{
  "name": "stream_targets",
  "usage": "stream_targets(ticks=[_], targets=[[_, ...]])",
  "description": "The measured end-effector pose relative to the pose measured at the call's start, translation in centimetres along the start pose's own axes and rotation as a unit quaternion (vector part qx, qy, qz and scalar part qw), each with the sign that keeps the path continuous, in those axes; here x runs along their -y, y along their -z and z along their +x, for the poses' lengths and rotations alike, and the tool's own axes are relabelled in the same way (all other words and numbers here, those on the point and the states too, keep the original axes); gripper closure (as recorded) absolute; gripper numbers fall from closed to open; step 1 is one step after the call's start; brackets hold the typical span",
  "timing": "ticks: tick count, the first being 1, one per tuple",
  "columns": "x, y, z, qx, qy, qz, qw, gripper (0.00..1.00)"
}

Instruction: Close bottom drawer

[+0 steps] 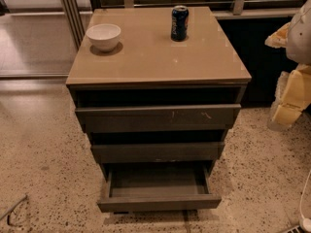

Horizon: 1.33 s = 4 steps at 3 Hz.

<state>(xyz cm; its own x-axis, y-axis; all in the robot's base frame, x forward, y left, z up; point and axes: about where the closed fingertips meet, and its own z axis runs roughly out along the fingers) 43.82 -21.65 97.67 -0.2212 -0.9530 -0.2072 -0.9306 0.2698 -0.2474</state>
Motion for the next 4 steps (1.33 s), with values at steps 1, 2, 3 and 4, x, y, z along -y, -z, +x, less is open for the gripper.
stream_targets(ticks=[1,2,3,4], targets=[[0.0,0.0,0.0,0.000,0.000,0.000,1.0000,0.00],[-1.0,-2.7,0.9,0.009,0.000,-0.007,0.9999,0.18],[-4.0,-7.9,1.6,0.044,-0.002,-0.024,0.9987,0.42],[-8.0,-16.2,2.4,0.089,-0.020,-0.068,0.9935,0.65]])
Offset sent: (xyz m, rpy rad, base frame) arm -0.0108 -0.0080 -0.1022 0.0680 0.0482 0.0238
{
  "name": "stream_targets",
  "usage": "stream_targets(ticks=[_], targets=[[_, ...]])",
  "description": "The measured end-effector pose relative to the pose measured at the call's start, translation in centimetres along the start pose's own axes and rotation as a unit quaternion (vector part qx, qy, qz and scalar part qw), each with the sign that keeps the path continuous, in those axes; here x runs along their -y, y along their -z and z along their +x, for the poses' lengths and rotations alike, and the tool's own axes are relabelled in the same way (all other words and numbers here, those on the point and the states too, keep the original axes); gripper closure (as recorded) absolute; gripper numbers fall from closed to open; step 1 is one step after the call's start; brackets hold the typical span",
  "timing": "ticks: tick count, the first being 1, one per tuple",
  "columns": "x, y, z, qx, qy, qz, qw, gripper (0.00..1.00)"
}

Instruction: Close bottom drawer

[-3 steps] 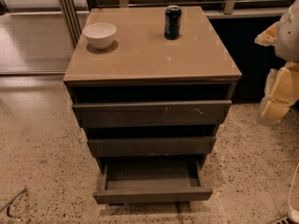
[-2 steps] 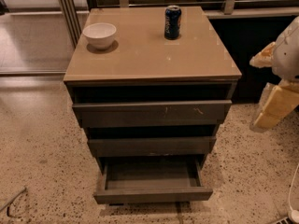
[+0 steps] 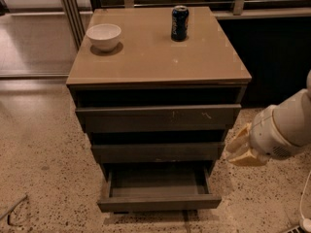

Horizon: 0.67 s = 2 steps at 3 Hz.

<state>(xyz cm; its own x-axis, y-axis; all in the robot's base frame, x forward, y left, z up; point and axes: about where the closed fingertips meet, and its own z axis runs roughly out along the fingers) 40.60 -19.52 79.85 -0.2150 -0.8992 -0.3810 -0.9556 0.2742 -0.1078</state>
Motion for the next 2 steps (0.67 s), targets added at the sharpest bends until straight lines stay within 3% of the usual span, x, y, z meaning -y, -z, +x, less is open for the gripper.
stream_targets(ticks=[1,2], targets=[[-1.93,-2.82,1.61,-0.008,-0.011,-0.021,0.9997,0.88],[-2.01,-2.79,1.62,-0.008,-0.010,-0.022,0.9997,1.00]])
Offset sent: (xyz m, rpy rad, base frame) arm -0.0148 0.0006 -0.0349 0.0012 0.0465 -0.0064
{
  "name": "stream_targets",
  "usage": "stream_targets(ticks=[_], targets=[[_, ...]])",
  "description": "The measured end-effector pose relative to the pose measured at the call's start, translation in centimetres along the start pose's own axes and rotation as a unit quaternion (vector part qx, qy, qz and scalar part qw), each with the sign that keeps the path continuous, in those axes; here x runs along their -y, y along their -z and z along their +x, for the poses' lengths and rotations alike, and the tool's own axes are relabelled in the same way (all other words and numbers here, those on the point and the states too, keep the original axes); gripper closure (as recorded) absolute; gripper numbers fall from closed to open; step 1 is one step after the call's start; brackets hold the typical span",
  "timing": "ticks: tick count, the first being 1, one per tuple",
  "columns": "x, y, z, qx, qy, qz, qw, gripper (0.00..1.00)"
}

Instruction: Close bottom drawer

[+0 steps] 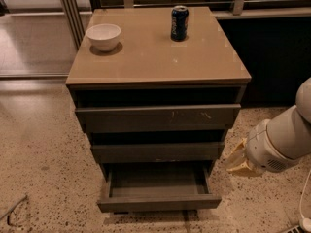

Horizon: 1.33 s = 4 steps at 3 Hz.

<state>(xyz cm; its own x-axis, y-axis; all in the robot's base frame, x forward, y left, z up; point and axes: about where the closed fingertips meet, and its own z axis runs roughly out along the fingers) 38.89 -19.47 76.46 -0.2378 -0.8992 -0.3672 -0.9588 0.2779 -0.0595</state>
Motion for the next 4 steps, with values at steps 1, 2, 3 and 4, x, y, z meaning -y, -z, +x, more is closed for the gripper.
stream_targets(ticks=[1,2,3,4], targets=[[-0.2,-3.0,2.7,-0.013,0.005,0.009,0.9999,1.00],[-2.6,-11.8,8.4,-0.021,0.007,-0.016,0.9996,1.00],[-2.0,-19.5,12.3,0.002,-0.016,-0.020,0.9997,1.00],[-3.2,-23.2,13.0,0.017,-0.032,-0.043,0.9984,1.00]])
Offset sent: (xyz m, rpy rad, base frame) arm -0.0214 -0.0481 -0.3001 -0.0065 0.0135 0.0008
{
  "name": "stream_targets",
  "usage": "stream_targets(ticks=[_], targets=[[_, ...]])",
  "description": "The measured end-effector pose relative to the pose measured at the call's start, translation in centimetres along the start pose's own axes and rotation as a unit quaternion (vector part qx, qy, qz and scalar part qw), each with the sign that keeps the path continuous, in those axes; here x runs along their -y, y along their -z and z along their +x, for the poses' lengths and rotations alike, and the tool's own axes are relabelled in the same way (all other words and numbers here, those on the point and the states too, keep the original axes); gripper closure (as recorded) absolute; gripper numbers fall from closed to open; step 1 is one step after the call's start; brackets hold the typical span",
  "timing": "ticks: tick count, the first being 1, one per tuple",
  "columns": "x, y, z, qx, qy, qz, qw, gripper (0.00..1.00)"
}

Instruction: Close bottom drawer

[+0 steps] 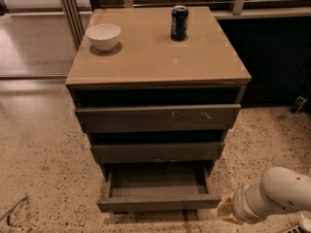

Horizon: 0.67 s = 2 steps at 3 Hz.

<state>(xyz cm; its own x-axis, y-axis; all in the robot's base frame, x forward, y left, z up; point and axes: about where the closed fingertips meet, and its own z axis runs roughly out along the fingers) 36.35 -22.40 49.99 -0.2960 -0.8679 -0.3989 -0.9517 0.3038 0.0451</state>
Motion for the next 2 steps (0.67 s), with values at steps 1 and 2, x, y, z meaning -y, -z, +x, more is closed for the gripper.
stream_targets(ticks=[1,2], targets=[[0.07,1.25,-0.39,-0.005,0.006,0.006,1.0000,1.00],[0.22,0.75,0.15,0.001,0.008,0.013,0.9999,1.00]])
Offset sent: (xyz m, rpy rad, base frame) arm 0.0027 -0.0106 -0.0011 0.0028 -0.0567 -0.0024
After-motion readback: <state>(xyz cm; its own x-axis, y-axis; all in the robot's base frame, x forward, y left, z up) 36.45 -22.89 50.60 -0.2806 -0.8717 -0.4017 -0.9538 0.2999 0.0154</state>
